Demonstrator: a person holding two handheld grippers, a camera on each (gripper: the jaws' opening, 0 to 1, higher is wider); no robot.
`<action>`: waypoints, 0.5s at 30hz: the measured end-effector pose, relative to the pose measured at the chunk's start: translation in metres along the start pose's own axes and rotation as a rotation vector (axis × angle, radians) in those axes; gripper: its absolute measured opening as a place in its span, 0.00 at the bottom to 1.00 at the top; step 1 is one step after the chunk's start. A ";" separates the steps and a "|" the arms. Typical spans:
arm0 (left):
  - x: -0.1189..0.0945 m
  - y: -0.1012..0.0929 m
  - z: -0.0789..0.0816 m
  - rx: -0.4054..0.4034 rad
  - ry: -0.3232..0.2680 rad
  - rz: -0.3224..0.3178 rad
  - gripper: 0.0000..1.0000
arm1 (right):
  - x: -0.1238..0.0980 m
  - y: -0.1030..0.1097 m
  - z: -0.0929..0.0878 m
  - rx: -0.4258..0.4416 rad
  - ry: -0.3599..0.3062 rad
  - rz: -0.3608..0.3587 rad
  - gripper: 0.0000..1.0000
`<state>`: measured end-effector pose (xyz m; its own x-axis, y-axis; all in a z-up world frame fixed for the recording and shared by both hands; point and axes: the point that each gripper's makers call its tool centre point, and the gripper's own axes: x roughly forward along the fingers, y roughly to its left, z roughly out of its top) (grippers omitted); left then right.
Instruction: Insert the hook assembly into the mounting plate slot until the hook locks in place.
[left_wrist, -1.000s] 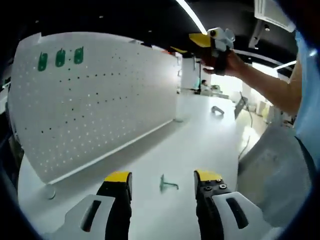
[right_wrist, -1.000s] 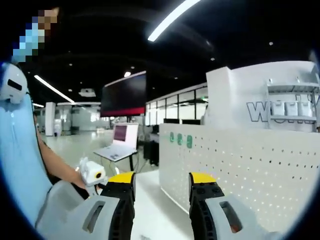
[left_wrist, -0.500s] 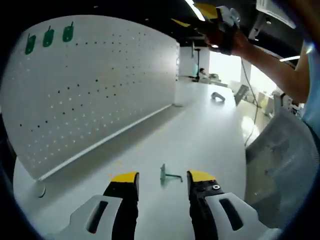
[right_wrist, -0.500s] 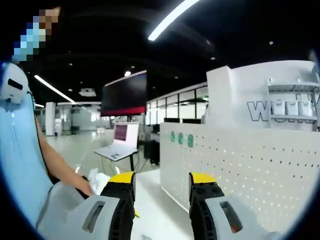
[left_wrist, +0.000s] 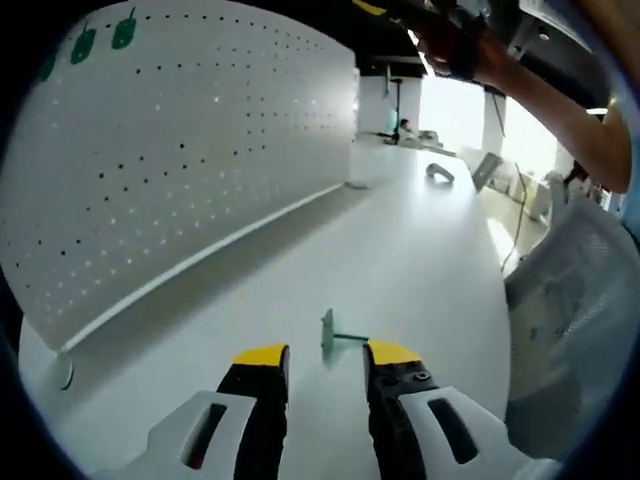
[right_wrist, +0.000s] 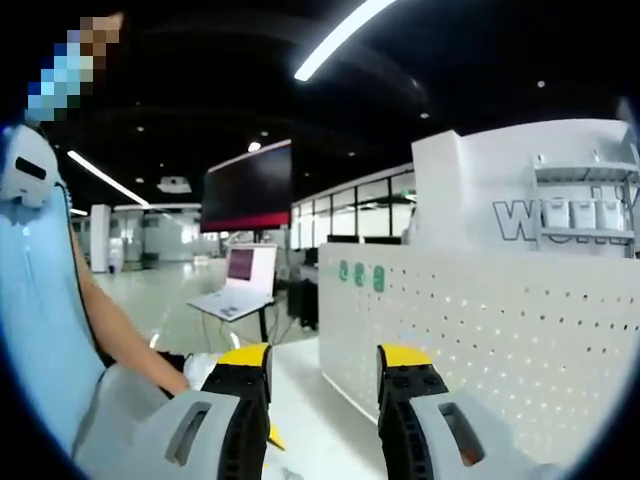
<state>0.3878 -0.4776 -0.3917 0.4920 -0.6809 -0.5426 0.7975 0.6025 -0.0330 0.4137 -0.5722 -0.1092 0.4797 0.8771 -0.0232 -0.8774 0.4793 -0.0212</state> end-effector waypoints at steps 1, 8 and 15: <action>0.002 0.001 -0.001 -0.001 0.004 0.001 0.30 | 0.001 0.000 -0.001 0.002 0.001 0.002 0.42; 0.008 0.003 -0.006 -0.008 0.013 -0.001 0.25 | 0.003 -0.002 -0.006 0.009 0.012 0.009 0.41; 0.014 0.002 -0.010 0.000 0.020 -0.005 0.21 | 0.004 -0.004 -0.007 0.009 0.016 0.011 0.41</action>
<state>0.3929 -0.4811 -0.4077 0.4810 -0.6756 -0.5588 0.7998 0.5992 -0.0360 0.4189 -0.5711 -0.1158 0.4701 0.8817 -0.0392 -0.8826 0.4700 -0.0120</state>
